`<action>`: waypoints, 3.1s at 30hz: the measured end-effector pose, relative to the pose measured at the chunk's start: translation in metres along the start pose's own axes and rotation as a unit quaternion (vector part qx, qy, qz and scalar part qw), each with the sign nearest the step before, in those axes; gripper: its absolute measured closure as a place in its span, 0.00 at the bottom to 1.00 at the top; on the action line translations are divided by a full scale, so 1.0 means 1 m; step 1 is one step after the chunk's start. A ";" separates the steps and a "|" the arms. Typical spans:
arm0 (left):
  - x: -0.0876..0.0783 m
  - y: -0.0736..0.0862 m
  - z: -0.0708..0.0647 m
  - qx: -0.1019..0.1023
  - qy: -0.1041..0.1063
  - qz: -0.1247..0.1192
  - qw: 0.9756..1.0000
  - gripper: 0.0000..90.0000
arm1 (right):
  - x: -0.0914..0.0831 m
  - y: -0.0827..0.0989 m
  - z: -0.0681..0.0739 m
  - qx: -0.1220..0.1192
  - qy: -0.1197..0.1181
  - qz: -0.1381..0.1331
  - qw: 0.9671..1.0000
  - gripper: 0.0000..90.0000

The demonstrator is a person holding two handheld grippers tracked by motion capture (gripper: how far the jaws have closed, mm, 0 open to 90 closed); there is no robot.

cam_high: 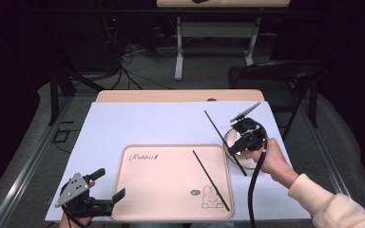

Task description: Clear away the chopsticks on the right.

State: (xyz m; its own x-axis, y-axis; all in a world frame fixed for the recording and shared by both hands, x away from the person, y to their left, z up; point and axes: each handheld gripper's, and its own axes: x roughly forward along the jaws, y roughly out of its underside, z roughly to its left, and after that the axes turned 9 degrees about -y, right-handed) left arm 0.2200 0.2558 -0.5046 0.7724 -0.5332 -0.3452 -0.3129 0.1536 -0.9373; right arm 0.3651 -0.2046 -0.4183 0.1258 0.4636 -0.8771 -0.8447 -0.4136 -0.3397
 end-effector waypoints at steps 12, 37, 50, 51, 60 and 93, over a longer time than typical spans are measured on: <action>0.000 0.000 0.000 0.000 0.001 0.003 1.000 0.00 | 0.063 0.027 0.007 0.026 -0.041 0.010 0.999 0.95; 0.001 0.000 0.000 0.001 -0.002 0.009 1.000 0.00 | 0.095 0.070 0.020 -0.036 0.001 -0.038 0.999 0.46; 0.002 0.000 -0.001 0.002 -0.002 0.009 1.000 0.00 | 0.033 0.113 0.028 -0.193 0.071 -0.219 0.954 0.08; 0.002 0.000 0.000 0.003 -0.002 0.009 1.000 0.00 | 0.030 0.116 0.028 -0.194 0.070 -0.227 0.952 0.07; 0.001 0.000 0.000 0.002 -0.003 0.010 1.000 0.00 | 0.017 0.133 0.020 -0.206 0.091 -0.260 0.939 0.07; 0.002 0.000 0.000 0.004 -0.007 0.007 1.000 0.00 | -0.006 0.212 -0.009 -0.221 0.119 -0.348 0.903 0.00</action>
State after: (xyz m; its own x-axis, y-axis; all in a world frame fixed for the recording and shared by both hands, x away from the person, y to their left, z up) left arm 0.2218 0.2543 -0.5051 0.7749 -0.5199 -0.3595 -0.3198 0.1680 -0.9325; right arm 0.1895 -0.3019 -0.4878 0.6988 0.5723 -0.4291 -0.2344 -0.3836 -0.8933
